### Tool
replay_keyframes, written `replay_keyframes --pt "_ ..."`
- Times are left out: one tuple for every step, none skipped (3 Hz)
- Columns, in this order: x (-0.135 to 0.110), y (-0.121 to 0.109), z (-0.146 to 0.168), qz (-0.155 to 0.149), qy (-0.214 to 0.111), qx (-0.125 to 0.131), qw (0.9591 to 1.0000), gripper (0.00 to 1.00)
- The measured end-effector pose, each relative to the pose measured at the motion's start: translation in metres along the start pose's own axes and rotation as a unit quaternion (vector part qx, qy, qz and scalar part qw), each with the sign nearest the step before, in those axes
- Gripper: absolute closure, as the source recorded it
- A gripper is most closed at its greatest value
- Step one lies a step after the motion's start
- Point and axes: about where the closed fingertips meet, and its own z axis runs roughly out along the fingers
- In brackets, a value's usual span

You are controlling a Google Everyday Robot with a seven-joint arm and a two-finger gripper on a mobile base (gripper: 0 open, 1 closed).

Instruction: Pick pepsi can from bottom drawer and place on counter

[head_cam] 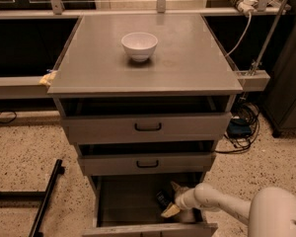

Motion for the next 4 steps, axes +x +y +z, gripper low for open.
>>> replay_keyframes --pt "0.011 -0.002 0.007 0.004 0.004 0.002 1.0000 0.10" --pt "0.025 -0.004 0.017 0.012 0.009 0.004 0.9999 0.12" --pt "0.038 -0.005 0.028 0.019 0.013 0.005 0.9997 0.13" --pt "0.052 -0.002 0.038 0.026 0.020 0.001 0.9995 0.17"
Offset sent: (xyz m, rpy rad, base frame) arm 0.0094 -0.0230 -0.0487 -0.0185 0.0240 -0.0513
